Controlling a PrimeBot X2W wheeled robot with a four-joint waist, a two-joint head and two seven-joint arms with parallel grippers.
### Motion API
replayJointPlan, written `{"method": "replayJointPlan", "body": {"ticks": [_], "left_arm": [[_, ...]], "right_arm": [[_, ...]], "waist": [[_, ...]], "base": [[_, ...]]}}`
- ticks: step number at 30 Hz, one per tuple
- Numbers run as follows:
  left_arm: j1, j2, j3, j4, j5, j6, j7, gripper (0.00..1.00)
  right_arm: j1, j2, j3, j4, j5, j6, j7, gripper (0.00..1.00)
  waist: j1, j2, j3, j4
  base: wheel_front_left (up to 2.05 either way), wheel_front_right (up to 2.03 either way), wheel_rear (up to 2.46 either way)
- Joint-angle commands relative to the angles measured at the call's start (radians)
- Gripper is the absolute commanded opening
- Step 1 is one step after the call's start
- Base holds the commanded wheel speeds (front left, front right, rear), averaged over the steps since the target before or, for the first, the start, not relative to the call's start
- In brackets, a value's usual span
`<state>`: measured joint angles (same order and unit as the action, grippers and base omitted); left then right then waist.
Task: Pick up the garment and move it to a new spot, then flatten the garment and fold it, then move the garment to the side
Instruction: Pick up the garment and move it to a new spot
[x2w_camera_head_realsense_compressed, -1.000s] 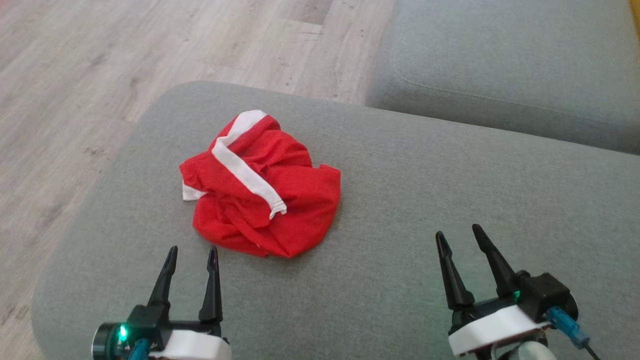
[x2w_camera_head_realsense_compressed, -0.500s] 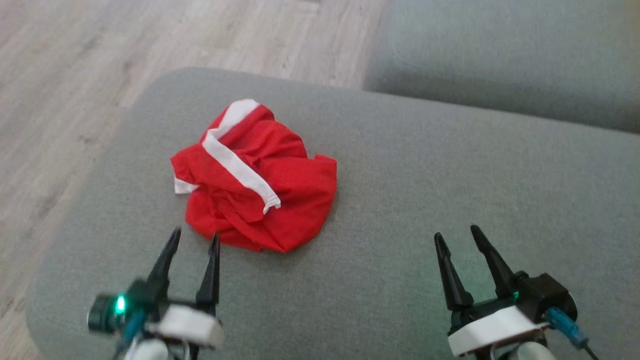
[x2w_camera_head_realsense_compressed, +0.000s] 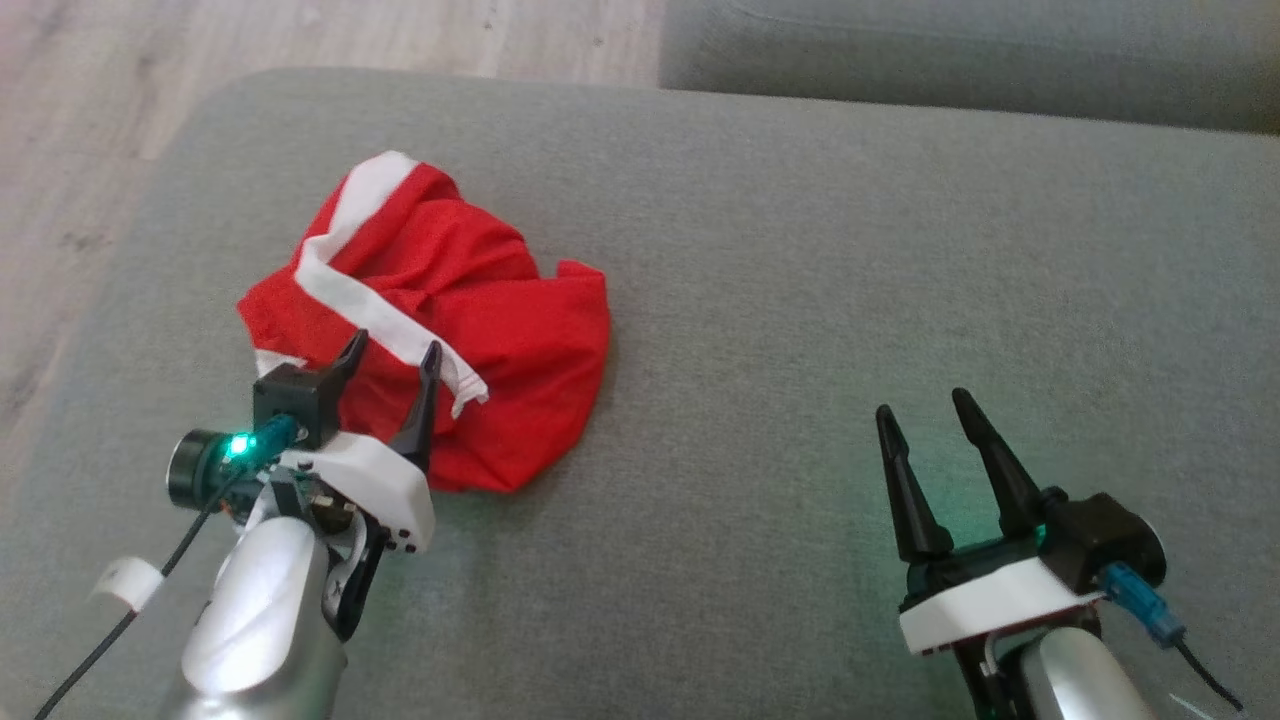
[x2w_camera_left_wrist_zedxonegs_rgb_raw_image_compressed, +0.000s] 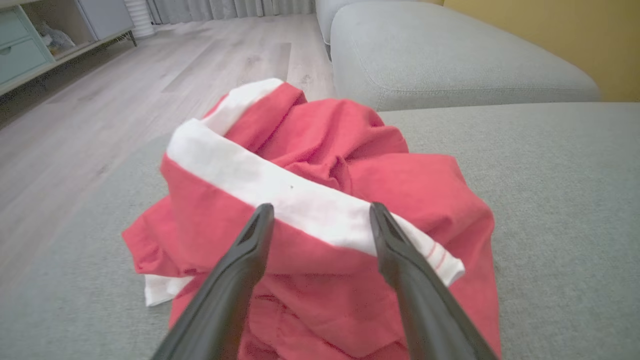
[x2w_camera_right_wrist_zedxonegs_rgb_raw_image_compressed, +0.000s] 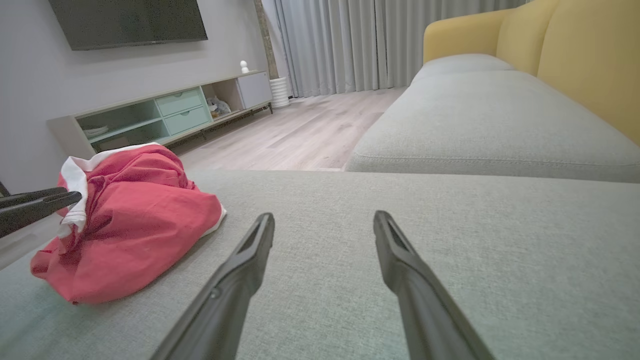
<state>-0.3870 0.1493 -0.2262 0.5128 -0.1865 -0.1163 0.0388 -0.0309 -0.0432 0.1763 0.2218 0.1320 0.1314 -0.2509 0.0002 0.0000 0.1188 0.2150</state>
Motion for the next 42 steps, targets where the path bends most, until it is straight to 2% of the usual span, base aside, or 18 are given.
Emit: {"method": "replayJointPlan", "body": {"ticks": [1,8,9,10,18,22,26,34,38,42], "left_arm": [[-0.053,0.030,0.033,-0.018,-0.010,-0.002,0.002,1.00],[-0.073,0.024,0.020,0.046,-0.030,-0.001,0.000,0.98],[-0.075,0.024,0.018,0.048,-0.031,-0.002,-0.009,0.19],[-0.078,0.026,0.016,0.050,-0.031,-0.002,-0.020,0.00],[-0.099,0.033,0.010,0.013,-0.023,-0.001,-0.162,0.00],[-0.108,0.033,0.004,-0.061,-0.029,-0.004,-0.238,0.00],[-0.114,0.031,0.007,-0.185,-0.058,-0.007,-0.271,0.00],[-0.108,0.048,0.014,-0.454,-0.125,-0.011,-0.271,0.00],[-0.090,0.076,0.005,-0.493,-0.132,-0.009,-0.209,0.00],[-0.043,0.105,0.023,-0.507,-0.116,0.025,-0.182,0.00]], "right_arm": [[-0.043,-0.007,0.019,-0.035,-0.005,-0.001,-0.011,1.00],[-0.056,-0.007,0.013,-0.030,-0.003,-0.001,-0.011,1.00],[-0.057,-0.007,0.013,-0.030,-0.003,-0.001,-0.011,1.00],[-0.059,-0.007,0.013,-0.029,-0.004,-0.001,-0.011,1.00],[-0.054,-0.007,0.010,-0.021,0.000,-0.001,-0.011,1.00],[-0.044,-0.007,0.010,-0.018,0.005,-0.001,-0.011,1.00],[-0.033,-0.007,0.011,-0.017,0.014,-0.001,-0.011,1.00],[-0.021,-0.007,0.015,-0.018,0.035,-0.001,-0.011,1.00],[-0.021,-0.007,0.019,-0.019,0.041,-0.001,-0.011,1.00],[-0.019,-0.007,0.015,-0.030,0.054,-0.001,-0.011,1.00]], "waist": [[-0.0002,0.0000,0.023,-0.024],[-0.0002,0.0000,0.034,-0.050],[-0.0002,0.0000,0.033,-0.052],[-0.0002,0.0000,0.033,-0.053],[-0.0002,0.0000,0.001,-0.052],[-0.0002,0.0000,-0.029,-0.049],[-0.0002,0.0000,-0.061,-0.050],[-0.0002,0.0000,-0.092,-0.078],[-0.0002,0.0000,-0.094,-0.096],[-0.0002,0.0000,-0.094,-0.114]], "base": [[0.00,0.00,0.00],[0.00,0.00,0.00],[0.00,0.00,0.00],[0.00,0.00,0.00],[0.00,0.00,0.00],[0.00,0.00,0.00],[0.00,0.00,0.00],[0.00,0.00,0.00],[0.00,0.00,0.00],[0.00,0.00,0.00]]}}
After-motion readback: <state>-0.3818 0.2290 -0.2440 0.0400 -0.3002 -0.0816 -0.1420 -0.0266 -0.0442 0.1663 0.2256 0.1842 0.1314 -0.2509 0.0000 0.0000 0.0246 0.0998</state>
